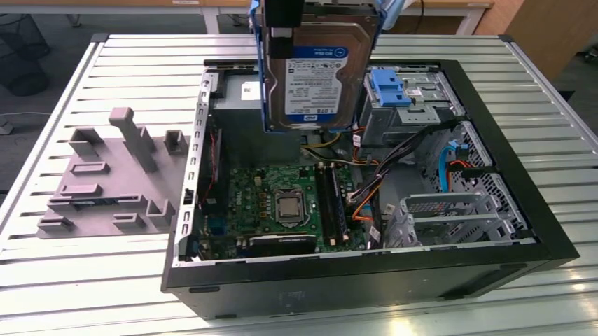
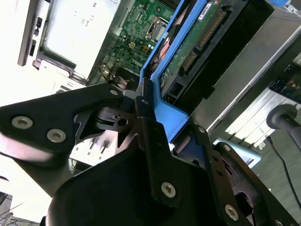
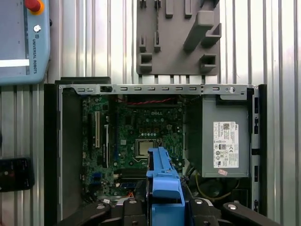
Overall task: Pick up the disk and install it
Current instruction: 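Insert the disk into the insertion slot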
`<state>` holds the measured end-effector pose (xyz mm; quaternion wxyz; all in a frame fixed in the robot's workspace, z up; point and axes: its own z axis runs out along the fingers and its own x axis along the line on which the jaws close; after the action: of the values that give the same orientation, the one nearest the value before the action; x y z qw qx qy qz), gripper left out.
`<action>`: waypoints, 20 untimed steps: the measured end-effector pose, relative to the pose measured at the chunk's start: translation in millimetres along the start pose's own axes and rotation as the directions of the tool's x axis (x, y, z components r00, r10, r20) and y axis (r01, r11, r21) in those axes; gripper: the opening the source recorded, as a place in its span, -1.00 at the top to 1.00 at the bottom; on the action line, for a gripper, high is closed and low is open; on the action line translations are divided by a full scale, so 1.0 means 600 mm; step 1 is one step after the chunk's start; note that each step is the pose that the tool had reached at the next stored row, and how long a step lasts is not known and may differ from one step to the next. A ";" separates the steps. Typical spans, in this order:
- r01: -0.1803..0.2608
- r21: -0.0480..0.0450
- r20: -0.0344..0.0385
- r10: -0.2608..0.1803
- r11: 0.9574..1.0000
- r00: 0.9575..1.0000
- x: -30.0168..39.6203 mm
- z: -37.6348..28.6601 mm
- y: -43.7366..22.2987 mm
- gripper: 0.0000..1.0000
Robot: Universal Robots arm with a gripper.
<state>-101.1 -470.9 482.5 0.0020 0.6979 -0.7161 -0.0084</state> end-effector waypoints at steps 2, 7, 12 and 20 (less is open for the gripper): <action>0.000 0.000 -0.001 0.000 1.000 1.000 0.006 0.000 0.000 0.27; 0.000 0.000 -0.001 0.000 1.000 1.000 0.013 0.001 -0.010 0.27; 0.000 -0.001 -0.001 0.000 1.000 1.000 0.024 0.001 -0.015 0.27; 0.000 0.000 -0.001 0.000 1.000 1.000 0.073 0.003 -0.016 0.27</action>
<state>-92.5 -514.6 479.9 0.0025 0.6980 -0.7161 -0.0083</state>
